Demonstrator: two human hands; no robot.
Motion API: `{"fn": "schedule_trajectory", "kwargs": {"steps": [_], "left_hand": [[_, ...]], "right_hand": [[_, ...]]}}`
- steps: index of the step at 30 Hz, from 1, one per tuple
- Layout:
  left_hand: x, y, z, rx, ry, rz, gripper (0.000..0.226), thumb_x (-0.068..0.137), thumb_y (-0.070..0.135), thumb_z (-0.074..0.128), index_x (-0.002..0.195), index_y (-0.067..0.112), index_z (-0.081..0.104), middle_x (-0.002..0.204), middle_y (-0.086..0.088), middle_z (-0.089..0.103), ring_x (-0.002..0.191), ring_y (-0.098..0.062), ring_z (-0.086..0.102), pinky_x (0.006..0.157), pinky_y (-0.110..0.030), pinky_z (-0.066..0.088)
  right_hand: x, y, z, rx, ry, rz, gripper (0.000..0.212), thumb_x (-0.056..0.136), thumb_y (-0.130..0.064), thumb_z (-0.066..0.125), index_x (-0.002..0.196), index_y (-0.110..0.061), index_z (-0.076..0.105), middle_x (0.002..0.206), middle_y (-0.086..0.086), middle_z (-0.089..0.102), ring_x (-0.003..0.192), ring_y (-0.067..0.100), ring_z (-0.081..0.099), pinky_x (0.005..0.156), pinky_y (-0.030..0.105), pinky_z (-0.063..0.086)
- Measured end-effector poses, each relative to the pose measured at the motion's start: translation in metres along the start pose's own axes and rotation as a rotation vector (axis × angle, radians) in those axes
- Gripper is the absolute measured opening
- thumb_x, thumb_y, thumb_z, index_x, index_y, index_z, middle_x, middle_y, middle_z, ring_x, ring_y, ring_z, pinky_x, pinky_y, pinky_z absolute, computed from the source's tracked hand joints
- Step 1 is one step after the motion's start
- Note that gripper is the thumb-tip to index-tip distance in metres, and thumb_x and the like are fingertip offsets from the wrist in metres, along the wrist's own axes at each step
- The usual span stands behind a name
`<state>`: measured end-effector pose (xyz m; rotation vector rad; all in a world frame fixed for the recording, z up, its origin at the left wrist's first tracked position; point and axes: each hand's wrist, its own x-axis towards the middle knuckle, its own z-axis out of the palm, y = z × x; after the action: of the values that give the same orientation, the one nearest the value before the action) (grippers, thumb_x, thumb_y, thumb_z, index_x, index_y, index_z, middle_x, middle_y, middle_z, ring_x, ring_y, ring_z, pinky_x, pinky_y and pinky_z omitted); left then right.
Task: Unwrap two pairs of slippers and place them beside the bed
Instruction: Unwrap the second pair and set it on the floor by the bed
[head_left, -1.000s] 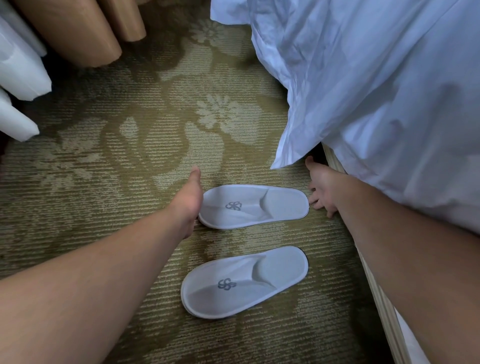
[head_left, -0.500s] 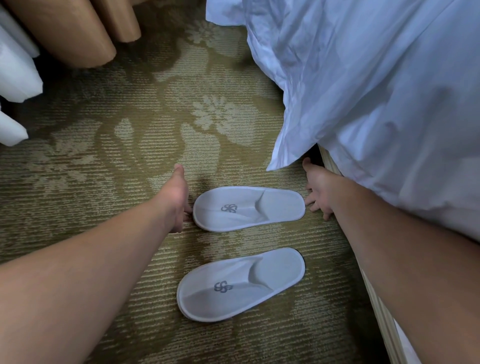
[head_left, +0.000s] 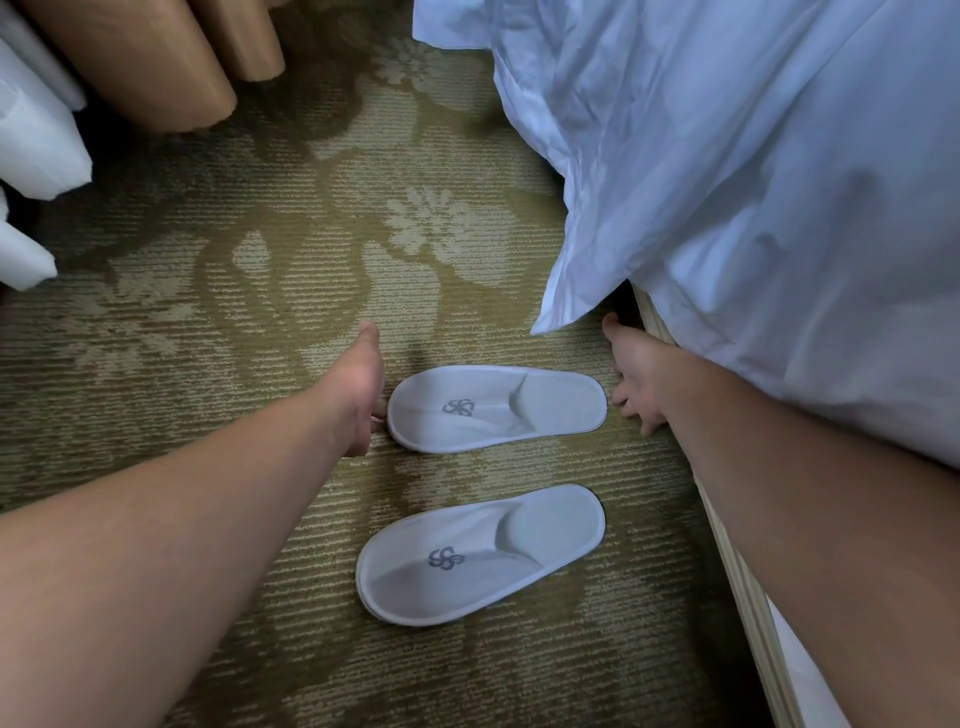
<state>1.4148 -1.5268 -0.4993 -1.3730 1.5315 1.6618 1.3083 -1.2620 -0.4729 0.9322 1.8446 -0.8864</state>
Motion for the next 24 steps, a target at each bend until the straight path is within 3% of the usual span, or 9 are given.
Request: {"fn": "schedule_trajectory", "kwargs": {"steps": [5,9,12,15,18,20,22,24], "left_hand": [[-0.018,-0.013,-0.009,0.164,0.005,-0.055,0.096,0.083,0.084,0.022,0.156,0.021,0.021,0.155,-0.023,0.033,0.141,-0.04,0.032,0.115,-0.062,0.015],[-0.04,-0.035,-0.022,0.501,-0.209,-0.345,0.111,0.077,0.09,0.021,0.157,0.014,0.009,0.156,-0.03,0.025,0.144,-0.05,0.021,0.114,-0.065,0.015],[-0.05,-0.056,-0.026,0.662,-0.281,-0.508,0.114,0.072,0.094,0.018,0.157,0.021,0.0,0.156,-0.033,0.023,0.141,-0.056,0.021,0.11,-0.071,0.015],[-0.051,-0.07,-0.023,0.704,-0.256,-0.477,0.113,0.068,0.095,0.018,0.157,0.027,-0.001,0.148,-0.039,0.033,0.133,-0.06,0.032,0.102,-0.075,0.024],[-0.05,-0.079,-0.016,0.739,-0.192,-0.386,0.114,0.067,0.094,0.017,0.157,0.024,0.008,0.118,-0.04,0.055,0.121,-0.057,0.047,0.09,-0.074,0.035],[-0.052,-0.081,-0.01,0.698,-0.17,-0.354,0.11,0.072,0.092,0.014,0.157,0.023,0.007,0.122,-0.039,0.054,0.121,-0.055,0.048,0.092,-0.073,0.035],[-0.055,-0.08,-0.006,0.666,-0.143,-0.309,0.104,0.077,0.089,0.009,0.157,0.022,0.011,0.117,-0.035,0.057,0.106,-0.048,0.057,0.081,-0.062,0.046],[-0.057,-0.078,-0.005,0.679,-0.108,-0.239,0.099,0.084,0.083,0.005,0.155,0.016,0.019,0.085,-0.024,0.061,0.073,-0.035,0.059,0.056,-0.037,0.049]], "right_hand": [[-0.023,0.019,-0.004,-0.085,-0.109,0.047,0.108,0.076,-0.09,0.019,0.156,-0.019,0.009,0.16,0.019,0.018,0.149,0.033,0.009,0.115,0.058,-0.003],[-0.034,0.039,0.002,-0.254,-0.137,0.049,0.103,0.083,-0.084,0.012,0.155,-0.011,0.018,0.157,0.022,0.027,0.147,0.037,0.016,0.115,0.058,0.003],[-0.041,0.053,0.008,-0.28,-0.151,0.054,0.098,0.087,-0.08,0.014,0.155,-0.01,0.014,0.158,0.021,0.024,0.146,0.038,0.018,0.116,0.055,0.007],[-0.042,0.063,0.015,-0.275,-0.152,0.04,0.09,0.091,-0.076,0.015,0.156,-0.014,0.008,0.16,0.016,0.02,0.145,0.038,0.021,0.115,0.055,0.009],[-0.041,0.069,0.024,-0.33,-0.151,0.081,0.094,0.088,-0.078,0.015,0.156,-0.014,0.008,0.159,0.019,0.022,0.146,0.04,0.018,0.115,0.056,0.008],[-0.041,0.072,0.029,-0.374,-0.141,0.122,0.101,0.084,-0.083,0.017,0.156,-0.012,0.013,0.156,0.024,0.026,0.147,0.04,0.014,0.115,0.055,0.007],[-0.04,0.074,0.032,-0.388,-0.121,0.13,0.103,0.082,-0.084,0.018,0.155,-0.011,0.016,0.154,0.026,0.029,0.147,0.039,0.013,0.116,0.055,0.007],[-0.04,0.076,0.032,-0.392,-0.104,0.129,0.103,0.082,-0.085,0.018,0.155,-0.012,0.016,0.153,0.027,0.031,0.147,0.039,0.014,0.115,0.056,0.007]]}}
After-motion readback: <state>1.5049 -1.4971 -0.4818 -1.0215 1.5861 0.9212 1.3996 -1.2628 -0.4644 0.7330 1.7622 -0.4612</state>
